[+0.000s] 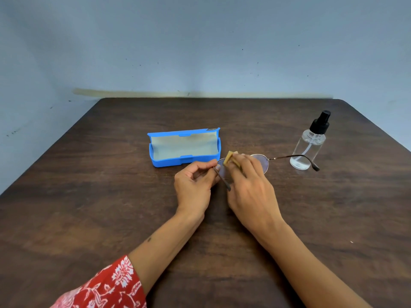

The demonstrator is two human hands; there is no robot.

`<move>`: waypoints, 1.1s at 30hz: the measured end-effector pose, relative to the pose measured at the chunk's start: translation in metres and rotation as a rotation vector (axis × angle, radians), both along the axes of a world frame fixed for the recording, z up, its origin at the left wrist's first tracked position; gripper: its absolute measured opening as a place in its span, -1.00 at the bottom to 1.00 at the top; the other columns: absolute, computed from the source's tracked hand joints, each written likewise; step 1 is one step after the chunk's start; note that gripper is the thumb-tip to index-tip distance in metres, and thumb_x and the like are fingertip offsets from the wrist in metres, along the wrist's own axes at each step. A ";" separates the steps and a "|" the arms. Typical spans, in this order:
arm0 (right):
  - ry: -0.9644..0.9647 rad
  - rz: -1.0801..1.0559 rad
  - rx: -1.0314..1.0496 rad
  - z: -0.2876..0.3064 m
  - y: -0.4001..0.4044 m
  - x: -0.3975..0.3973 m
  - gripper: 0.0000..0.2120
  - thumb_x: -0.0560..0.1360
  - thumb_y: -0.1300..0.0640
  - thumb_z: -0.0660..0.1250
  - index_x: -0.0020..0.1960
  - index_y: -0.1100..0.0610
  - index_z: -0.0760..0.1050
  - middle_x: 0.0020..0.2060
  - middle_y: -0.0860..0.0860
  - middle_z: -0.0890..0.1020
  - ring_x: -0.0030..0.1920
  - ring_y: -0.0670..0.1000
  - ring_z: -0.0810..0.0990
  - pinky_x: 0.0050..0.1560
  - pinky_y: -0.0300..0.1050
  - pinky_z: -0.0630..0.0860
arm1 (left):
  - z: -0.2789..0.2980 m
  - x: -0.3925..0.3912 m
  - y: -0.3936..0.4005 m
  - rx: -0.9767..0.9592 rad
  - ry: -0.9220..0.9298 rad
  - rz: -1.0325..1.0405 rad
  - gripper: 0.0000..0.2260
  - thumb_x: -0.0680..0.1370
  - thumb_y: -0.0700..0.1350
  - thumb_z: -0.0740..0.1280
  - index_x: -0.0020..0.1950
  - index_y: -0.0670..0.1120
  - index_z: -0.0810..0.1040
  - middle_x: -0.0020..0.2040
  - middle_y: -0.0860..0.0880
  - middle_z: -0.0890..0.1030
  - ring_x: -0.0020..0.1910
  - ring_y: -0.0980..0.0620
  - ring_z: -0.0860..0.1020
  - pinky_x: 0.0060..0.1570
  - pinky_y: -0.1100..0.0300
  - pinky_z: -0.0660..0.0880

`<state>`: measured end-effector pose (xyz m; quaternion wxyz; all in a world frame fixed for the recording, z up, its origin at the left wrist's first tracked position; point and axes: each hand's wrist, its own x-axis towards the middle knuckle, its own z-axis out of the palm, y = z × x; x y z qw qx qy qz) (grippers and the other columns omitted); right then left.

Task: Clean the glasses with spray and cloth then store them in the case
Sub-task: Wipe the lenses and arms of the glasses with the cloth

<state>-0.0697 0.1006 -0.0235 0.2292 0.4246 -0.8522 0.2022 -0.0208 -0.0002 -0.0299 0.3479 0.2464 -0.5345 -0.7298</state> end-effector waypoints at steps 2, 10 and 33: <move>0.005 -0.001 0.000 0.000 0.000 0.002 -0.63 0.32 0.39 0.31 0.12 0.36 0.55 0.06 0.23 0.60 0.10 0.19 0.58 0.14 -0.07 0.53 | 0.000 0.000 0.000 0.006 0.005 0.006 -0.83 0.42 -0.38 0.41 -0.16 -0.12 0.66 -0.14 -0.09 0.70 -0.07 0.01 0.66 -0.05 0.12 0.60; -0.023 -0.035 -0.034 0.000 0.000 0.001 -0.63 0.29 0.40 0.41 0.10 0.38 0.55 0.04 0.23 0.61 0.08 0.20 0.59 0.03 -0.06 0.59 | -0.003 0.000 -0.002 -0.027 -0.031 0.004 -0.81 0.42 -0.34 0.43 -0.16 -0.05 0.68 -0.14 -0.03 0.71 -0.05 0.05 0.67 -0.07 0.14 0.60; 0.030 0.033 0.019 -0.002 0.000 0.003 -0.66 0.36 0.38 0.27 0.13 0.35 0.56 0.06 0.20 0.61 0.12 0.18 0.58 0.16 -0.06 0.53 | 0.000 0.002 0.001 0.003 0.017 0.003 -0.83 0.42 -0.39 0.40 -0.15 -0.14 0.66 -0.15 -0.10 0.71 -0.07 -0.02 0.67 -0.02 0.09 0.61</move>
